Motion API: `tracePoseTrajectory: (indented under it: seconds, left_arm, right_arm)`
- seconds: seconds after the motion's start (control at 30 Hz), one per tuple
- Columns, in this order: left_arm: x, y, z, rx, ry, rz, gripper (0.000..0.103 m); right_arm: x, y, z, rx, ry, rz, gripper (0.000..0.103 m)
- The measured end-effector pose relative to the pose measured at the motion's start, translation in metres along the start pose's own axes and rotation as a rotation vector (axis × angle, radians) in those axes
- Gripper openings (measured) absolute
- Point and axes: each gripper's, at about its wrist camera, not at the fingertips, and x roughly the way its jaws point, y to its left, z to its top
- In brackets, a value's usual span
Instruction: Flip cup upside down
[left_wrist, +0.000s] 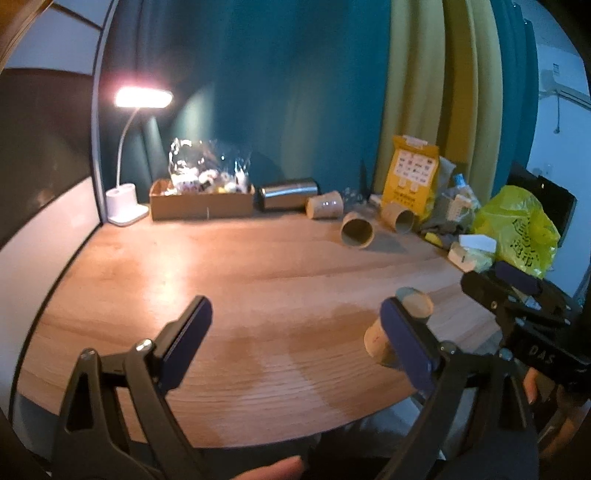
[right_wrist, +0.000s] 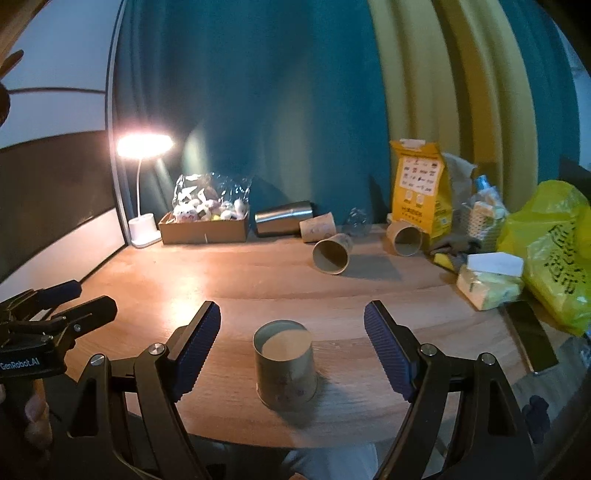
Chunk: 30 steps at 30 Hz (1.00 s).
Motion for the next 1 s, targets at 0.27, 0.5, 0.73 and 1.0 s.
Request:
tracePoseTrajectory:
  seconds: [0.27,0.5,0.73,1.0]
  left_arm:
    - [-0.022,-0.007,0.0,-0.006,-0.019,-0.009,0.094]
    - [-0.03,-0.01,0.004,-0.005,-0.034,-0.01,0.094]
    - [-0.03,-0.01,0.004,-0.01,-0.027,-0.008,0.094]
    - [-0.032,-0.012,0.004,-0.008,-0.033,0.002,0.094]
  right_arm:
    - [-0.024,-0.005,0.003,0.006,-0.015,-0.004,0.083]
    - [-0.026,-0.005,0.005,0.006,-0.013,0.001,0.083]
    - [-0.026,-0.005,0.004,0.011,-0.007,-0.001,0.083]
    - [-0.024,-0.007,0.002,0.019,-0.003,0.0,0.083]
